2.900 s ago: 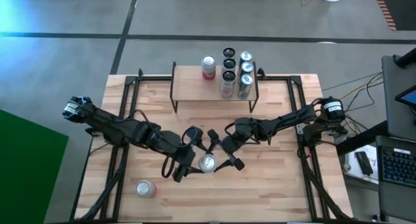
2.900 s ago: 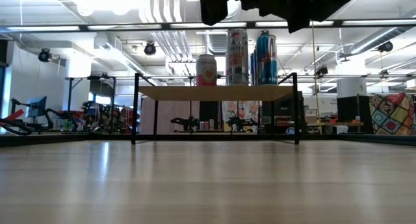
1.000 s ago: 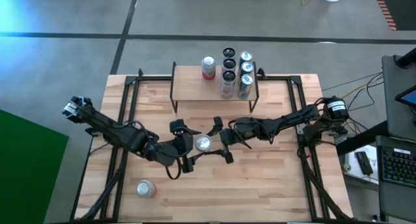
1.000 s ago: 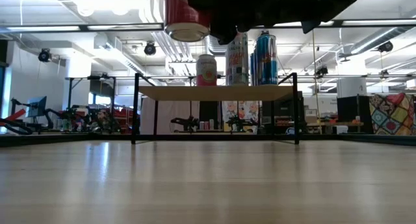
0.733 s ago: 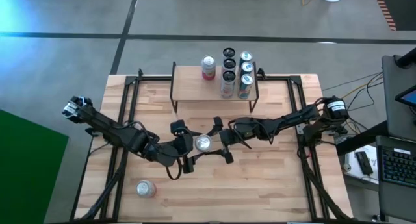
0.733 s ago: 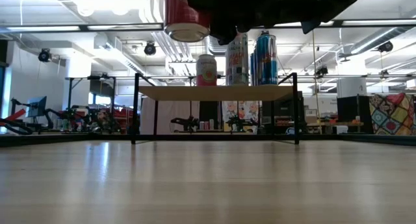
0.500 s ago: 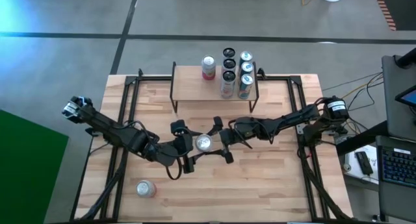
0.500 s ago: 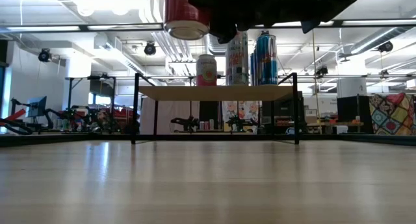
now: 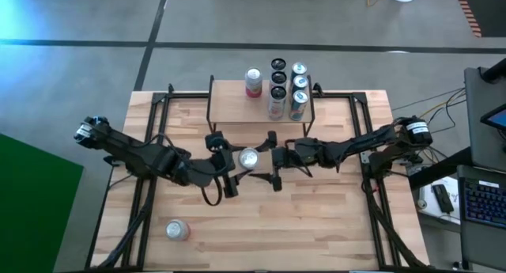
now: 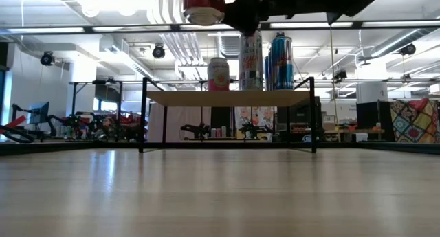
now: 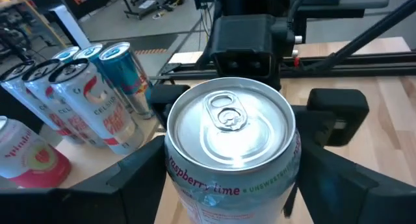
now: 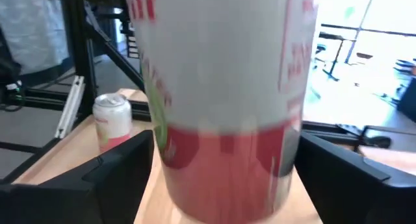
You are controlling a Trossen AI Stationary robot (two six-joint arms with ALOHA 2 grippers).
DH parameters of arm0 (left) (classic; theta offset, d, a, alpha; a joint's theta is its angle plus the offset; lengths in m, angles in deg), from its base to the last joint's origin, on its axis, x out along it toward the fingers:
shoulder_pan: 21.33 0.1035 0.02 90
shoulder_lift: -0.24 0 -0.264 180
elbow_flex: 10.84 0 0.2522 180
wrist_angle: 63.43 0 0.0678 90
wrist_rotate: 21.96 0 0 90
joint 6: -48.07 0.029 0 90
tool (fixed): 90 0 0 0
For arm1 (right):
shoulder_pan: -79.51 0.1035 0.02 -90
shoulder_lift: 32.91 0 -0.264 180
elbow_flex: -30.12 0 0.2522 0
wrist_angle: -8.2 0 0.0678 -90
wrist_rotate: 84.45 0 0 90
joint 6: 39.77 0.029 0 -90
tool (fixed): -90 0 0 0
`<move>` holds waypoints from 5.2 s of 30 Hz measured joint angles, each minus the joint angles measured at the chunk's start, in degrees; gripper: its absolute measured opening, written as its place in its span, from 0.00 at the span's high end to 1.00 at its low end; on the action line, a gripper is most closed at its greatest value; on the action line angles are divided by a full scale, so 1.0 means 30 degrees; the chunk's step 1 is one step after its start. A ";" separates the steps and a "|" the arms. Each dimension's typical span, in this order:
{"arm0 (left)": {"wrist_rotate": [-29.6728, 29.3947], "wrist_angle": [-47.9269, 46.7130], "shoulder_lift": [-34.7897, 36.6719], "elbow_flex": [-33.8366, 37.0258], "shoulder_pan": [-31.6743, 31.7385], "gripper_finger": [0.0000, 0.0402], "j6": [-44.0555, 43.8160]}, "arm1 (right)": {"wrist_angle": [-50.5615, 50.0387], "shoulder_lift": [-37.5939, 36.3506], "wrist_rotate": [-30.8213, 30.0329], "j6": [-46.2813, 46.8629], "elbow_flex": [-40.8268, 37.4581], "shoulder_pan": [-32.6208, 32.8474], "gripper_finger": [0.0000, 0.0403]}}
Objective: Place canned beverage on shelf
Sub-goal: Put the top pink white soda can on the shelf aligned with the other pink white soda can, then put the top pink white soda can on the shelf aligned with the other pink white soda cans
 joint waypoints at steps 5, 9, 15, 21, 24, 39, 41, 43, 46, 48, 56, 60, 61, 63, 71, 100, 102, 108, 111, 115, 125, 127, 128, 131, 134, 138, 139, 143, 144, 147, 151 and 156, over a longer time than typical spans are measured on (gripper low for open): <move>0.0376 -0.1078 0.0038 -0.0954 0.0606 0.31 0.0265 | -0.1350 -0.1955 -0.1032 0.0117 -0.1180 -0.0004 0.17; -0.0579 -0.1240 0.0160 -0.1456 0.0748 0.31 0.1253 | -0.2932 -0.4258 -0.2010 0.0235 -0.2486 0.0076 0.18; -0.0522 -0.1809 0.0334 -0.1538 0.1507 0.31 0.2270 | -0.3169 -0.8179 -0.2265 0.0426 -0.4513 0.0032 0.18; -0.0536 -0.2886 0.1739 -0.0153 0.3826 0.30 0.1779 | -0.4173 -1.1508 -0.2321 0.0386 -0.5850 0.0032 0.18; 0.0133 -0.2604 0.2951 0.0672 0.4848 0.30 0.1714 | -0.4396 -1.2499 -0.2450 0.0381 -0.6378 0.0026 0.18; 1.1343 0.3123 0.4445 0.4312 1.2368 0.30 0.4287 | -0.4877 -1.3181 -0.3006 0.0330 -0.6432 0.0025 0.18; 1.2177 0.3721 0.3983 0.4803 1.2855 0.30 0.5151 | -0.4856 -1.3181 -0.3013 0.0237 -0.6432 0.0025 0.18; 1.3095 0.4402 0.3500 0.5096 1.3212 0.30 0.6193 | -0.4882 -1.3173 -0.3298 0.0030 -0.6432 0.0025 0.18; 1.4714 0.5391 0.2710 0.5110 1.3786 0.30 0.6964 | -0.4964 -1.3159 -0.3937 -0.0208 -0.6432 0.0023 0.18; 1.5437 0.5941 0.2272 0.5110 1.4186 0.30 0.7309 | -0.5084 -1.3159 -0.4351 -0.0347 -0.6432 0.0017 0.18; 1.6737 0.6807 0.0887 0.5110 1.5906 0.30 0.7284 | -0.5420 -1.3152 -0.4390 -0.0324 -0.6432 0.0010 0.18; 1.7384 0.7470 0.0210 0.5102 1.6465 0.30 0.7252 | -0.5442 -1.3152 -0.4418 -0.0269 -0.6432 0.0010 0.18; 1.7624 0.7628 0.0044 0.5102 1.6601 0.30 0.7205 | -0.5457 -1.3152 -0.4434 -0.0144 -0.6432 0.0010 0.18; 1.7852 0.7840 -0.0191 0.5102 1.6773 0.30 0.7121 | -0.5457 -1.3144 -0.4438 -0.0129 -0.6432 0.0010 0.18; 1.7831 0.6461 -0.1561 0.3215 1.7279 0.26 0.6425 | -0.5475 -1.2921 -0.5028 -0.0340 -0.6432 0.0010 0.18; 1.5758 -0.0023 -0.4000 -0.2008 1.7389 0.22 0.6333 | -0.7191 -1.2904 -0.5833 0.0647 -0.6425 0.0010 0.18; 1.5934 -0.0104 -0.3995 -0.2013 1.7389 0.21 0.6363 | -0.7174 -1.2904 -0.5833 0.0655 -0.6425 0.0010 0.18; 1.5517 -0.1001 -0.3702 -0.2016 1.7388 0.14 0.6170 | -0.7183 -1.2904 -0.5833 0.0565 -0.6425 0.0010 0.18; 1.5204 -0.1042 -0.3236 -0.2016 1.7381 0.11 0.5980 | -0.7195 -1.2904 -0.5829 0.0530 -0.6425 0.0010 0.18; 1.4490 -0.1025 -0.2656 -0.2016 1.7359 0.08 0.5654 | -0.7228 -1.2904 -0.5826 0.0431 -0.6425 0.0010 0.18; 1.0792 -0.4868 0.0274 -0.1969 1.5463 0.07 0.4070 | -0.7491 -1.2904 -0.5826 0.0404 -0.6425 0.0010 0.18; 1.0034 -0.5919 0.1184 -0.1568 1.4333 0.07 0.3073 | -0.7697 -1.2904 -0.5826 0.0514 -0.6425 0.0010 0.18; 0.9364 -0.6065 0.1693 -0.1145 1.3601 0.07 0.2525 | -0.7830 -1.2904 -0.5826 0.0574 -0.6425 0.0010 0.18; 0.6572 -0.6130 0.3350 0.0925 1.0717 0.07 0.0607 | -0.7956 -1.2904 -0.5826 0.0611 -0.6425 0.0010 0.18; 0.4123 -0.6209 0.4815 0.3312 0.7342 0.07 -0.2714 | -0.7956 -1.2904 -0.5811 0.0673 -0.6425 0.0012 0.18; 0.2390 -0.6192 0.6121 0.5725 0.2890 0.07 -0.8876 | -0.7557 -1.2714 -0.4731 0.0532 -0.6425 0.0025 0.18; 0.2166 -0.6180 0.6276 0.6176 0.1823 0.07 -0.9928 | -0.7007 -1.2467 -0.4145 0.0439 -0.6425 0.0025 0.18; 0.0866 -0.6117 0.6311 0.7589 -0.2110 0.07 -1.2979 | -0.4317 -1.0700 -0.2087 0.0605 -0.6418 0.0032 0.18; 0.0453 -0.6122 0.6197 0.7837 -0.2949 0.07 -1.3536 | -0.3667 -1.0166 -0.1843 0.0711 -0.6415 0.0032 0.18; -0.0396 -0.6143 0.5656 0.8376 -0.4925 0.07 -1.4829 | -0.2180 -0.8427 -0.1695 0.0886 -0.6137 0.0032 0.18; -0.1885 -0.6081 0.4464 0.8596 -0.6471 0.07 -1.6269 | -0.0415 -0.6046 -0.1651 0.0031 -0.5555 0.0256 0.18; -0.2254 -0.6085 0.2559 0.8658 -0.6608 0.07 -1.6358 | 0.3595 -0.2372 -0.1658 -0.1139 -0.5144 0.1262 0.18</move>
